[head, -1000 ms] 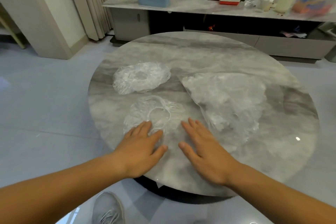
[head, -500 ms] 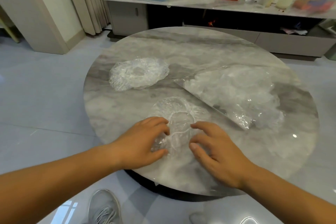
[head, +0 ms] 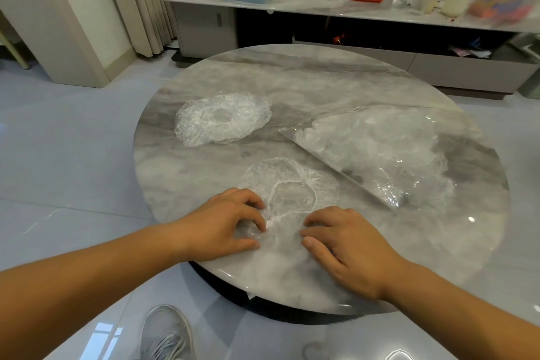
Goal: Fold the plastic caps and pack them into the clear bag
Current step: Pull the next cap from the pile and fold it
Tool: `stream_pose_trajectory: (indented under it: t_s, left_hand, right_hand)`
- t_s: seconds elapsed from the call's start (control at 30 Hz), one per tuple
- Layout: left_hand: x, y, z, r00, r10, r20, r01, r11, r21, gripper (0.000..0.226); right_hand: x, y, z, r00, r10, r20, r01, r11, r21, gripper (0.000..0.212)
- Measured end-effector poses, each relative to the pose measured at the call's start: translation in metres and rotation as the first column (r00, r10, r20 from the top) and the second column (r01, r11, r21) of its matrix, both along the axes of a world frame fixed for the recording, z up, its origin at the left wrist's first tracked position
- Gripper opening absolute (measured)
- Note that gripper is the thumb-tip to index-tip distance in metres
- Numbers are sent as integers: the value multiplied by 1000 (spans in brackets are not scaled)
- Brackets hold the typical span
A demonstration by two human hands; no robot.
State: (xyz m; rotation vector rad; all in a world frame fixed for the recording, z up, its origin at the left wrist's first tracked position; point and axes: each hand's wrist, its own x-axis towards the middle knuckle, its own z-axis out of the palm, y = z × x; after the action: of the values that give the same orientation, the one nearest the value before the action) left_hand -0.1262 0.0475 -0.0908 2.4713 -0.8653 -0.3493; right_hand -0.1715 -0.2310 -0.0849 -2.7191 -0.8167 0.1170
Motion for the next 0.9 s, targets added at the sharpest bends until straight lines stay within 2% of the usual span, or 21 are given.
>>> stream_pose_trajectory:
  t_s: [0.07, 0.17, 0.23, 0.3, 0.43, 0.53, 0.6, 0.63, 0.7, 0.77, 0.83, 0.9]
  left_hand:
    - [2, 1, -1, 999, 32, 3, -32, 999, -22, 22]
    - [3, 0, -2, 997, 72, -24, -73, 997, -41, 18]
    - [3, -3, -2, 996, 85, -30, -86, 995, -43, 16]
    - [2, -5, -3, 995, 98, -27, -99, 994, -51, 13]
    - [3, -6, -3, 990, 132, -49, -136, 988, -71, 12]
    - [4, -6, -1, 983, 165, -84, -175, 977, -121, 40]
    - [4, -4, 3, 972, 193, -132, -209, 970, -127, 65]
    - [4, -2, 4, 970, 201, -140, -218, 968, -123, 70]
    - [5, -2, 6, 971, 214, -109, -228, 964, -134, 60]
    - [5, -3, 9, 963, 236, -127, -258, 947, -193, 33]
    - [6, -5, 12, 950, 248, -191, -289, 930, -227, 10]
    - [6, -7, 16, 936, 248, -251, -303, 930, -210, 4]
  right_hand:
    - [0, -2, 0, 998, -37, 43, 38, 999, -15, 80]
    - [-3, -2, 1, 997, 0, 81, -8, 995, 97, 64]
    - [-5, 1, 3, 998, 69, -4, -68, 990, 125, 63]
    - [-6, 3, 2, 986, 108, -123, -95, 990, 108, 72]
    - [-4, 5, 0, 985, 123, -120, -123, 992, 10, 76]
    - [-2, 5, 6, 987, 90, -134, -84, 995, 48, 72]
    - [1, 3, 9, 980, 35, -198, 2, 983, 183, 64]
    - [2, 2, 11, 969, 8, -247, 58, 964, 259, 60]
    - [5, 0, 13, 941, -28, -339, 161, 915, 370, 49]
    - [7, 0, 15, 908, -45, -417, 247, 862, 444, 43]
    - [8, 1, 15, 864, -52, -501, 336, 800, 496, 48]
    - [9, 1, 16, 846, -70, -528, 389, 758, 524, 51]
